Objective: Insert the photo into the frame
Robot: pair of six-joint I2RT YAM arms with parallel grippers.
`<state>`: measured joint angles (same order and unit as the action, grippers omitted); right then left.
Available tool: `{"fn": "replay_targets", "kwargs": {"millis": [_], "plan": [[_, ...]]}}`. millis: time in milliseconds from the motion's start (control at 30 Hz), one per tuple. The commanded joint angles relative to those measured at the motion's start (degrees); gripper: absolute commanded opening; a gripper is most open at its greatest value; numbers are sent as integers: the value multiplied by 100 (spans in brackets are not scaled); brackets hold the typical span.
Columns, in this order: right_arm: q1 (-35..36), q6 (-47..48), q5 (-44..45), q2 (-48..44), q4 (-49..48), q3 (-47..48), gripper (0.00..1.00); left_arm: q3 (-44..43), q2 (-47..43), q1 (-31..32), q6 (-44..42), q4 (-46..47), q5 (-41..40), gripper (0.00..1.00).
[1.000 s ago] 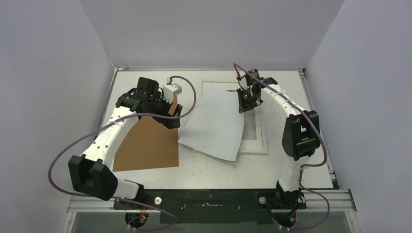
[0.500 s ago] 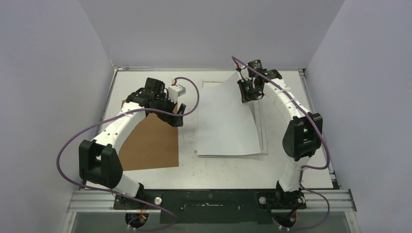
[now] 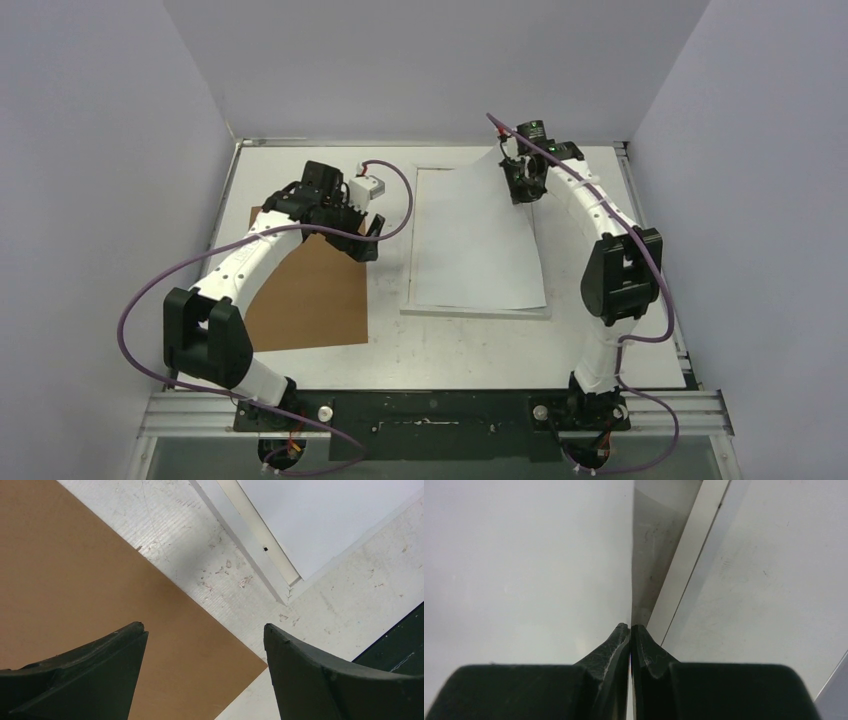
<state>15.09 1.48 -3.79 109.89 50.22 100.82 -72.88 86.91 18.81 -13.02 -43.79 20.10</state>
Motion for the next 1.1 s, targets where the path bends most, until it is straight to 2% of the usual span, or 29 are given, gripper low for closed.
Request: {"fn": "replay_targets", "kwargs": {"millis": [0,233,633,1067], "plan": [[-163,-321,168,-240,-630,-278,6,26,-63,26,-19,143,-58,85],[-164,-266,-174,-112,-869,-378,6,12,-89,26,-34,125,-120,85],[-159,-191,-218,14,-1159,-456,5,10,-86,28,-35,101,-151,85],[-134,124,-435,200,-1122,-398,8,-59,-93,27,-85,65,-208,85]]}}
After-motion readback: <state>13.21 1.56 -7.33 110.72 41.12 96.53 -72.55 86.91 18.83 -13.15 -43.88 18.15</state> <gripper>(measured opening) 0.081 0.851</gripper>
